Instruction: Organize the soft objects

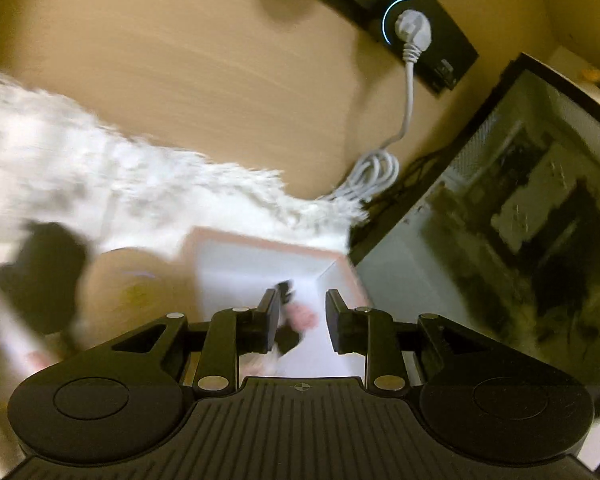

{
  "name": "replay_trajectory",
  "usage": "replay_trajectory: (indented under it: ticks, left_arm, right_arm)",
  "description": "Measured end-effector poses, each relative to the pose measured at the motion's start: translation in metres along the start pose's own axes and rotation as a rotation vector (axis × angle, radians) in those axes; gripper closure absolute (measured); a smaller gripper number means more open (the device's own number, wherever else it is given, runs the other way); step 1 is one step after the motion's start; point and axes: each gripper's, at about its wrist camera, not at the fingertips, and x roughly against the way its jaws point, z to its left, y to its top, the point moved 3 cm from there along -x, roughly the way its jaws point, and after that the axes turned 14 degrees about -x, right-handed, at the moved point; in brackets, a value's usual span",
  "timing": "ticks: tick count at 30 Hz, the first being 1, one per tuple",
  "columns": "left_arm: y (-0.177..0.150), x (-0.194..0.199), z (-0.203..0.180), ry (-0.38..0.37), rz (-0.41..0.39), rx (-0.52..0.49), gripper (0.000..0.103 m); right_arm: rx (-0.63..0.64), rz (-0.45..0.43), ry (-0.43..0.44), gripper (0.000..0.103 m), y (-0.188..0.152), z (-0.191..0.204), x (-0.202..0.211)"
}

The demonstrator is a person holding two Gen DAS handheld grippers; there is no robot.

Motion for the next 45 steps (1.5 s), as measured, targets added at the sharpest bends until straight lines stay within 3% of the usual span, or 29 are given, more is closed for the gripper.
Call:
replay_trajectory:
  ticks: [2,5,11,15,20,24,29,37,42,45]
  left_arm:
    - [-0.008,0.026,0.009,0.040,-0.007,-0.019,0.075]
    - [-0.040,0.086,0.032,0.132,-0.046,0.008,0.075]
    - [-0.114,0.225,0.117,0.421,-0.092,0.209,0.075]
    - [-0.166,0.282,0.148,0.496,-0.046,0.292,0.075]
    - [-0.222,0.295,0.161,0.455,-0.021,0.430,0.075]
    - [-0.243,0.291,0.156,0.465,-0.070,0.530,0.075]
    - [-0.261,0.281,0.152,0.354,-0.122,0.597,0.075]
    - [-0.232,0.230,0.145,0.234,-0.097,0.531,0.074]
    - [-0.196,0.210,0.130,0.137,-0.160,0.442,0.069]
    - [-0.181,0.197,0.123,0.106,-0.165,0.403,0.055]
  right_arm:
    - [0.018,-0.033,0.024,0.026,-0.001,0.015,0.006]
    - [0.041,-0.012,0.107,0.026,0.002,0.036,0.004]
    - [0.097,0.092,0.294,0.026,-0.009,0.092,-0.008]
    - [0.101,0.203,0.369,0.026,-0.024,0.127,-0.025]
    - [0.194,0.235,0.458,0.026,-0.040,0.171,-0.019]
    - [0.302,0.210,0.468,0.026,-0.051,0.201,-0.009]
    - [0.336,0.231,0.440,0.026,-0.063,0.206,-0.009]
    - [0.293,0.196,0.318,0.026,-0.059,0.180,-0.014]
    - [0.215,0.189,0.210,0.026,-0.057,0.144,-0.022]
    - [0.152,0.216,0.139,0.026,-0.062,0.121,-0.032]
